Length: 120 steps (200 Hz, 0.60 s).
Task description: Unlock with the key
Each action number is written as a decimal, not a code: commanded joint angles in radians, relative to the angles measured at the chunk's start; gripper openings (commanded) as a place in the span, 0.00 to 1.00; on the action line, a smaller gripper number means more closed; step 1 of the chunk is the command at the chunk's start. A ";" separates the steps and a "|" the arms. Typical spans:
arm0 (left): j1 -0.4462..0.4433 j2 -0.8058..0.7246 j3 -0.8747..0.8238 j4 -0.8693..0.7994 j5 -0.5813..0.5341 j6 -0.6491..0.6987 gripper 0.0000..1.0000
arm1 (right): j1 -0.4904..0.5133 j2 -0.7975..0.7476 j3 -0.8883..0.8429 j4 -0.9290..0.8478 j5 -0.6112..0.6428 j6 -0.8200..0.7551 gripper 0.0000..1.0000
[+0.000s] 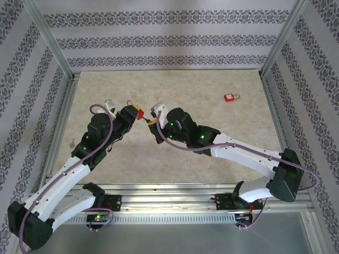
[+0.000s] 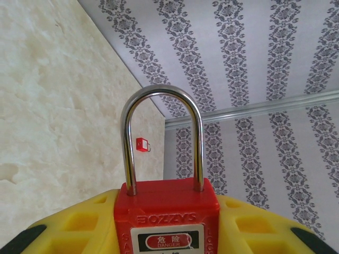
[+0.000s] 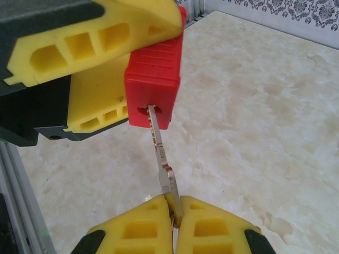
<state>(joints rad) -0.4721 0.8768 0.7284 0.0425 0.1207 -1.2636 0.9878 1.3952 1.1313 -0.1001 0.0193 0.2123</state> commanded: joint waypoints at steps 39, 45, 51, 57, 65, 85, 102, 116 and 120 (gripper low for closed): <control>-0.034 0.035 0.055 -0.091 -0.010 -0.003 0.00 | 0.043 0.070 0.100 0.053 0.069 -0.009 0.00; -0.034 0.038 0.058 -0.107 -0.019 -0.003 0.00 | 0.051 0.074 0.105 0.058 0.080 -0.015 0.00; -0.034 0.038 0.054 -0.110 -0.029 -0.005 0.00 | 0.056 0.078 0.112 0.060 0.087 -0.019 0.00; -0.034 0.039 0.048 -0.100 -0.035 -0.012 0.00 | 0.061 0.084 0.122 0.062 0.092 -0.023 0.00; -0.035 0.043 0.042 -0.078 -0.035 -0.019 0.00 | 0.064 0.096 0.137 0.057 0.098 -0.027 0.00; -0.046 0.066 0.053 -0.069 -0.026 -0.014 0.00 | 0.061 0.118 0.155 0.060 0.116 -0.027 0.00; -0.055 0.073 0.062 -0.082 -0.027 0.008 0.00 | 0.051 0.116 0.165 0.067 0.114 -0.020 0.00; -0.057 0.070 0.051 -0.078 -0.028 0.019 0.00 | 0.034 0.105 0.170 0.074 0.099 -0.012 0.00; -0.057 0.070 0.045 -0.073 -0.025 0.024 0.00 | 0.027 0.101 0.172 0.073 0.093 -0.010 0.00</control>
<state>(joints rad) -0.4782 0.9432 0.7635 -0.0101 0.0135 -1.2621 1.0286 1.5097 1.2308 -0.1524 0.1421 0.2089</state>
